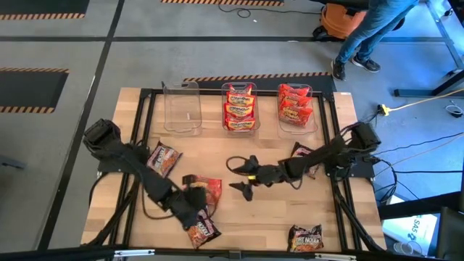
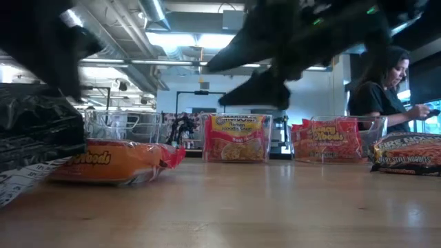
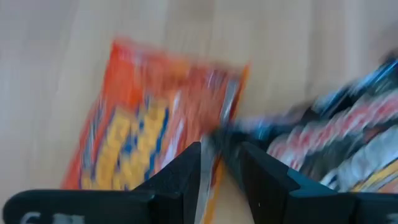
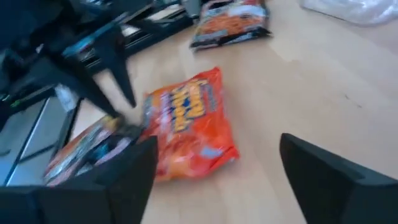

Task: Sort Maruchan noodles
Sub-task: Put the orange noodle pack into the right transparent bin

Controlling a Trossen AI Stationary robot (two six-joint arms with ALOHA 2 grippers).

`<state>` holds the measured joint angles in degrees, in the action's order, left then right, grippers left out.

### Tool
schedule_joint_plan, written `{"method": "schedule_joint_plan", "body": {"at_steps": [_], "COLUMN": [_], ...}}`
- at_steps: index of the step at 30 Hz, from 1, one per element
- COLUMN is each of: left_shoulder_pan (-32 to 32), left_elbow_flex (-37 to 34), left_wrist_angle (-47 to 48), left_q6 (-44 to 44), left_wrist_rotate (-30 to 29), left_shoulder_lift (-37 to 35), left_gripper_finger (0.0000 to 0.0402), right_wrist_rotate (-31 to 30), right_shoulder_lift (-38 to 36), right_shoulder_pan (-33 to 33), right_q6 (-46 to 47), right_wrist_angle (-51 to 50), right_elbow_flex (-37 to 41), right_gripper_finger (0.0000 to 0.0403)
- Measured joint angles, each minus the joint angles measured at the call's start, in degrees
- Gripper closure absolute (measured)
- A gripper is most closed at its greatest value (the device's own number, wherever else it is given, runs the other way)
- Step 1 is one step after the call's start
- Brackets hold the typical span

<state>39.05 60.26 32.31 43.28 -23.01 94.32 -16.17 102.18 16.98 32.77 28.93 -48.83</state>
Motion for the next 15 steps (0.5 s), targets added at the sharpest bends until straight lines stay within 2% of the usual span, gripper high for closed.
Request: {"method": "schedule_joint_plan", "body": {"at_steps": [5,11,15], "left_shoulder_pan": [4.97,6.92,6.60], "left_elbow_flex": [-7.43,-14.35,-16.47], "left_wrist_angle": [-5.15,-15.91,-19.32], "left_q6": [9.21,10.27,10.28], "left_wrist_rotate": [-3.82,-7.98,-9.35], "left_shoulder_lift": [0.01,0.03,-0.07], "left_gripper_finger": [0.0296,0.0296,0.0296], "right_wrist_rotate": [7.61,15.57,22.04], "right_shoulder_lift": [7.36,14.35,17.82], "right_shoulder_pan": [-4.15,-8.42,-10.45], "right_q6": [1.50,3.96,5.14], "right_wrist_angle": [-0.12,-6.23,-14.03], "right_elbow_flex": [-6.24,-15.99,-22.45], "right_gripper_finger": [0.0057,0.0062,0.0071]}}
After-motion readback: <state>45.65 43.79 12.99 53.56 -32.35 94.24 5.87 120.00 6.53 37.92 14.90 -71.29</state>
